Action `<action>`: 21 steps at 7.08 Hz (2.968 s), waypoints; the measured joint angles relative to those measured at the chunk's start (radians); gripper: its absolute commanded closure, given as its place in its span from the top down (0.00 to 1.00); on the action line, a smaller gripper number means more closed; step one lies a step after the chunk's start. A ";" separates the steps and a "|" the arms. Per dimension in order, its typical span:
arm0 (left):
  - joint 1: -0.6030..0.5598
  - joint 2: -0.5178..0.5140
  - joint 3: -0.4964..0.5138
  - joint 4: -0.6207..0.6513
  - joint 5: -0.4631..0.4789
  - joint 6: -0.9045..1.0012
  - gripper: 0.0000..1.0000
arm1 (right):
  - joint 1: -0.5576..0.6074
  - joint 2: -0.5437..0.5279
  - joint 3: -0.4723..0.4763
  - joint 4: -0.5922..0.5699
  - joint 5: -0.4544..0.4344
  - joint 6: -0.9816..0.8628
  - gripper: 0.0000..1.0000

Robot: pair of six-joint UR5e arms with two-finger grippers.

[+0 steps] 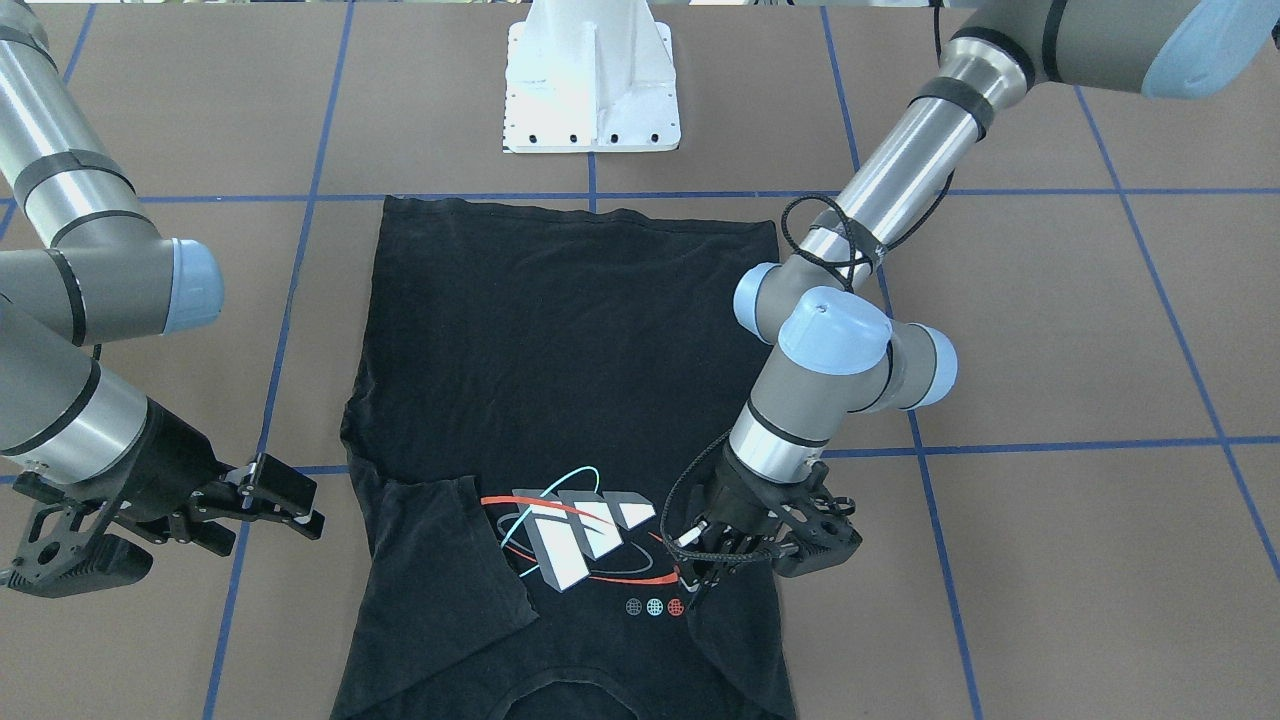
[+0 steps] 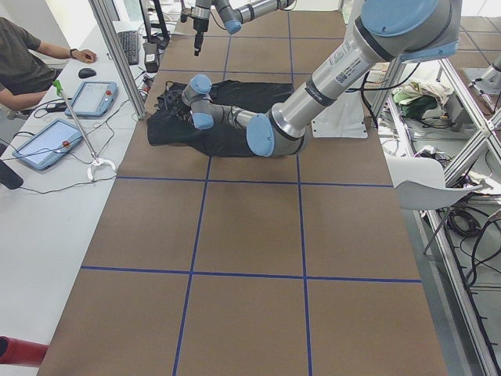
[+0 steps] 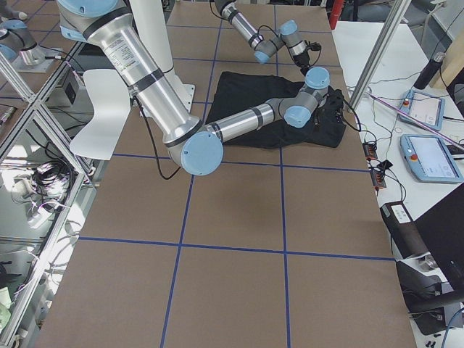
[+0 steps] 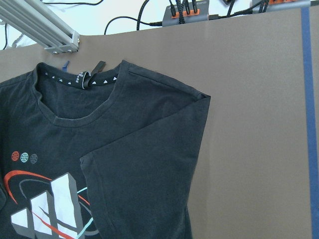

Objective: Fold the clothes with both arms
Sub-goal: 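Fold the sleeves inward onto the shirt body with both grippers, then move both grippers down to the hem corners nearest the robot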

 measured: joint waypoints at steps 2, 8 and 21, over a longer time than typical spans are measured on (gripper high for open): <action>0.041 -0.033 0.080 -0.069 0.063 -0.042 0.65 | 0.000 -0.006 0.001 -0.001 -0.001 -0.001 1.00; -0.017 0.276 -0.462 0.013 -0.220 -0.058 1.00 | -0.007 -0.134 0.166 -0.012 0.078 0.096 1.00; 0.440 0.898 -1.075 0.228 0.031 -0.096 0.96 | -0.252 -0.483 0.570 -0.020 0.073 0.436 1.00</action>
